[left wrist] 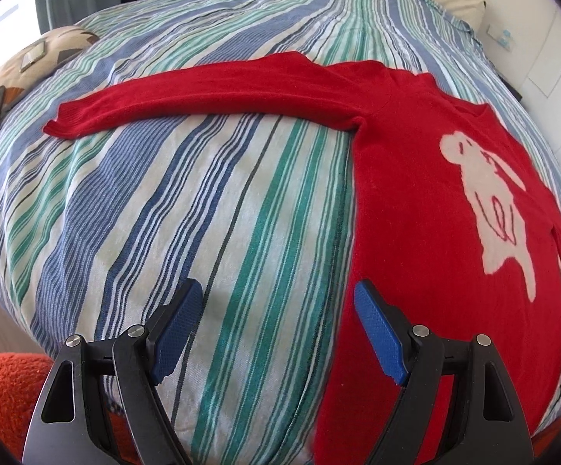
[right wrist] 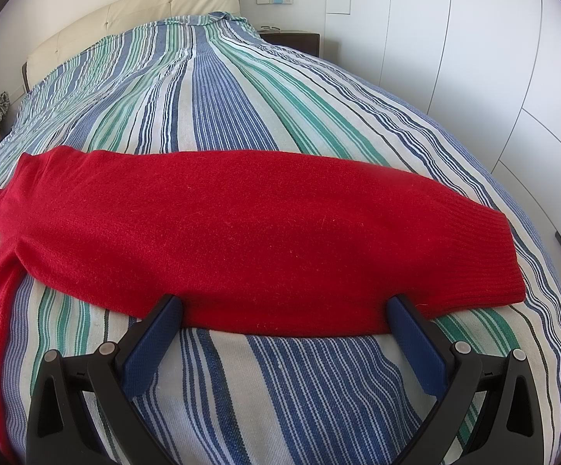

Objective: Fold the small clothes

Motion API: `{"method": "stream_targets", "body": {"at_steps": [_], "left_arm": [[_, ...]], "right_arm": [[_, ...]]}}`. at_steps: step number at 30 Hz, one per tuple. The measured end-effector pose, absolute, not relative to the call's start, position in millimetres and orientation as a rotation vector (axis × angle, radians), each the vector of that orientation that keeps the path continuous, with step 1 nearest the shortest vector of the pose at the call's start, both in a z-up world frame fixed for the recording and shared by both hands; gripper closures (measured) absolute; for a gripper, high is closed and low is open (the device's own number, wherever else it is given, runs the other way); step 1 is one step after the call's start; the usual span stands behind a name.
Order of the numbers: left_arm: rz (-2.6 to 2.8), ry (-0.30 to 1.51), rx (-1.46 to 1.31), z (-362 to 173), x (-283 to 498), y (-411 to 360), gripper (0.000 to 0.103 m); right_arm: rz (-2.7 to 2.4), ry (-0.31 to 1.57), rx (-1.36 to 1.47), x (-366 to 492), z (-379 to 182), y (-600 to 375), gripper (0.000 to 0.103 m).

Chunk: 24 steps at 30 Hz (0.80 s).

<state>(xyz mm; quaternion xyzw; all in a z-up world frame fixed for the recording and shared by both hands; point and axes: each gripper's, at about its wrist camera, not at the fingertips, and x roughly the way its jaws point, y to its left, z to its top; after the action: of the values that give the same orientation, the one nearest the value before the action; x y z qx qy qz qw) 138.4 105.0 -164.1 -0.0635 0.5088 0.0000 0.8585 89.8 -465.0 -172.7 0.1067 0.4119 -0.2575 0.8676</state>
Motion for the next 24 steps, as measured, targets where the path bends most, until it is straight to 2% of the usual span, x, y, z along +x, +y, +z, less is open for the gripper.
{"method": "stream_targets", "body": {"at_steps": [24], "left_arm": [[-0.005,1.07,-0.163,-164.6,138.0,108.6,0.021]], "right_arm": [[-0.539,0.862,0.223,89.7,-172.6,-465.0,0.0]]}}
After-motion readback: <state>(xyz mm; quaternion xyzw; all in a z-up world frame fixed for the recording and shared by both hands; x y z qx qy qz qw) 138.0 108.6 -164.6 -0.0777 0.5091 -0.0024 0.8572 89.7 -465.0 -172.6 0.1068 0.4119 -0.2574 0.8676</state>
